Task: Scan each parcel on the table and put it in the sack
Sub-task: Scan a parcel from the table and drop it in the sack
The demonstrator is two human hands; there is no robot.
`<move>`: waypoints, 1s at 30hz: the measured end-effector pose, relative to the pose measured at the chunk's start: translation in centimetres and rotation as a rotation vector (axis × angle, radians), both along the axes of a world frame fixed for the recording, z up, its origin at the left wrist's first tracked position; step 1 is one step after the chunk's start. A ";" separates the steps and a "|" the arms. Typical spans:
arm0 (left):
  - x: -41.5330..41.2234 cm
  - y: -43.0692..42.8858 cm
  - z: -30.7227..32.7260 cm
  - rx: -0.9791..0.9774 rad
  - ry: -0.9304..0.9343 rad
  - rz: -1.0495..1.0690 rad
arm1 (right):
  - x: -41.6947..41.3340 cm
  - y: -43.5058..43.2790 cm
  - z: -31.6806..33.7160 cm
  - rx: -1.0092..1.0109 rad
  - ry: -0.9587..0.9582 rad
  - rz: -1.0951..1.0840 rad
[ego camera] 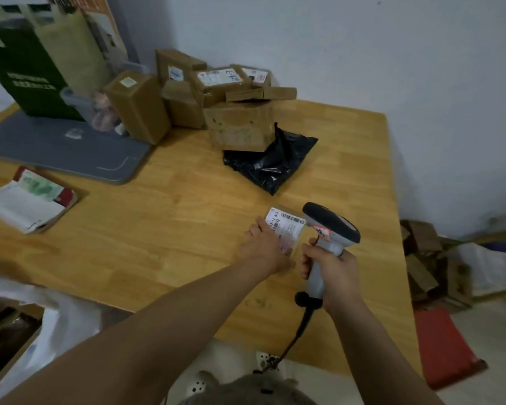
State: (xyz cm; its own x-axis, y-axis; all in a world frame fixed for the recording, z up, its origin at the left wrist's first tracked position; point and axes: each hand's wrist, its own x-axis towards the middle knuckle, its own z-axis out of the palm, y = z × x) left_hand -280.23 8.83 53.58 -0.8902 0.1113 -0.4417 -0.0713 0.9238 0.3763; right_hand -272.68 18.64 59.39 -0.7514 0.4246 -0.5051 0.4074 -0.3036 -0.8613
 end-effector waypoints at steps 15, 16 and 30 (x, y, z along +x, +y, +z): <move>-0.9 -18.2 4.7 -0.062 0.527 0.150 | -2.4 -8.4 1.3 0.281 0.091 0.662; -0.7 -19.0 4.8 -0.076 0.557 0.150 | -2.5 -9.0 1.5 0.301 0.110 0.679; 0.2 -23.5 4.6 -0.152 0.703 0.199 | -2.7 -12.7 2.6 0.376 0.183 0.808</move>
State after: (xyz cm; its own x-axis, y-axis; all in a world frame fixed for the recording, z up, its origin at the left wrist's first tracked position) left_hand -280.05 -14.66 58.22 -0.9654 -0.0984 0.2414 -0.0323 0.9641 0.2637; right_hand -275.35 5.95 62.00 -0.9466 -0.1539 -0.2833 0.2213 0.3289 -0.9181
